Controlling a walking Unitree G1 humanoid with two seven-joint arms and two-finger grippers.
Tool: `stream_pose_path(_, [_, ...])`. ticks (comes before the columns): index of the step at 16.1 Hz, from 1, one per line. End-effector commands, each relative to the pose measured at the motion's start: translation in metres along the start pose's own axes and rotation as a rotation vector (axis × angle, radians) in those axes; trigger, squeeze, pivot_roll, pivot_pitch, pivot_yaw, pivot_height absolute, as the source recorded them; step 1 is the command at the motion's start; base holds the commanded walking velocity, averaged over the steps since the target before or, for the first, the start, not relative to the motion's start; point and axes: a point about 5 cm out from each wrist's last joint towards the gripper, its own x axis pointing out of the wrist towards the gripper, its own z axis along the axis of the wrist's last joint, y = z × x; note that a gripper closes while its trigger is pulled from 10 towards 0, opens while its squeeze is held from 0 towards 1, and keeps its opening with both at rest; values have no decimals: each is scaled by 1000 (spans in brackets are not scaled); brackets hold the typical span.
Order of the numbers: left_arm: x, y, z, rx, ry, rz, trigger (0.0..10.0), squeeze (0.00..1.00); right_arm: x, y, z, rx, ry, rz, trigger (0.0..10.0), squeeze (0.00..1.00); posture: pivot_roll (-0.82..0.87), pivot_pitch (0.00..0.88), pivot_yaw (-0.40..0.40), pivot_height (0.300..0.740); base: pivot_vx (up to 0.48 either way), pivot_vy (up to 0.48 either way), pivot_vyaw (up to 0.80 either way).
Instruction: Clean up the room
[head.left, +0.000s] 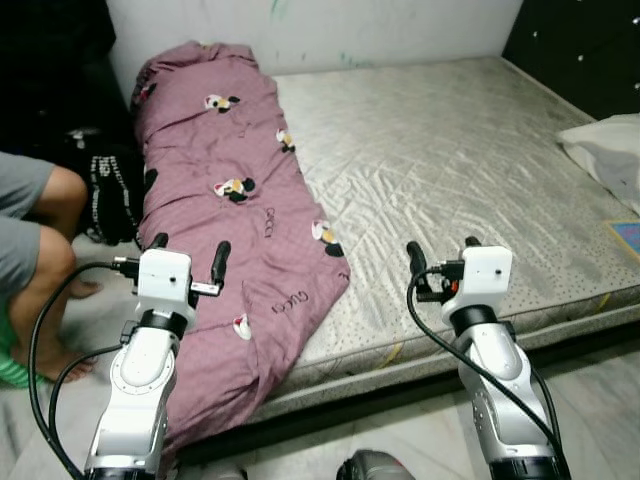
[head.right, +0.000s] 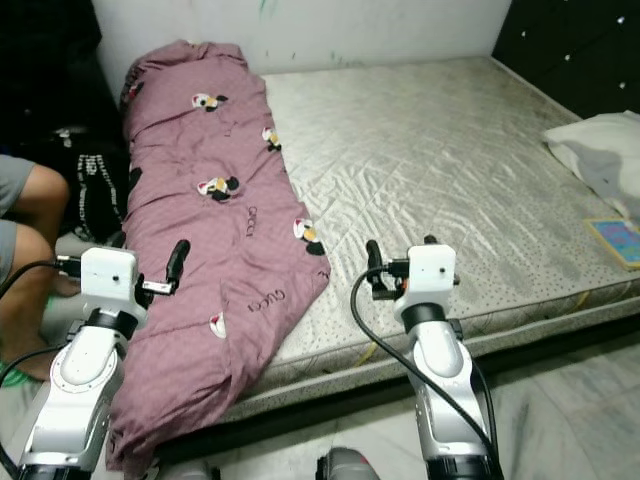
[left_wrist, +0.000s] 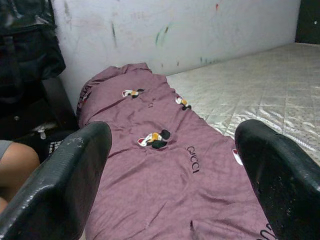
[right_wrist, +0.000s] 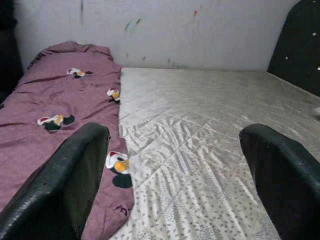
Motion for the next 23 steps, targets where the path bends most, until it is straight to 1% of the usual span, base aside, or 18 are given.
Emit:
stream_pose_path(1, [0, 1, -1, 4, 14, 10, 10000, 0, 0, 0, -2, 5, 8, 7, 10000, 0, -47, 0, -9, 655, 0, 0, 0])
stream_pose_path(15, [1, 0, 2, 3, 13, 34, 10000, 0, 2, 5, -5, 12, 21, 43, 10000, 0, -33, 0, -13, 650, 0, 0, 0])
stream_pose_path(16, [1, 0, 2, 2, 14, 35, 10000, 0, 2, 5, -5, 14, 19, 46, 10000, 0, -33, 0, -13, 645, 0, 0, 0])
stream_pose_path(17, [1, 0, 2, -1, 16, 38, 10000, 0, 3, 6, -5, 14, 20, 49, 10000, 0, -33, 0, -13, 625, 0, 0, 0])
stream_pose_path(19, [1, 0, 2, -6, 17, 44, 10000, 0, 3, 6, -5, 15, 20, 51, 10000, 0, -33, 0, -13, 600, 0, 0, 0])
stream_pose_path(23, [1, 0, 2, -10, 23, 56, 10000, 0, 3, 7, -6, 20, 26, 63, 10000, 0, -33, 0, -13, 565, 0, 0, 0])
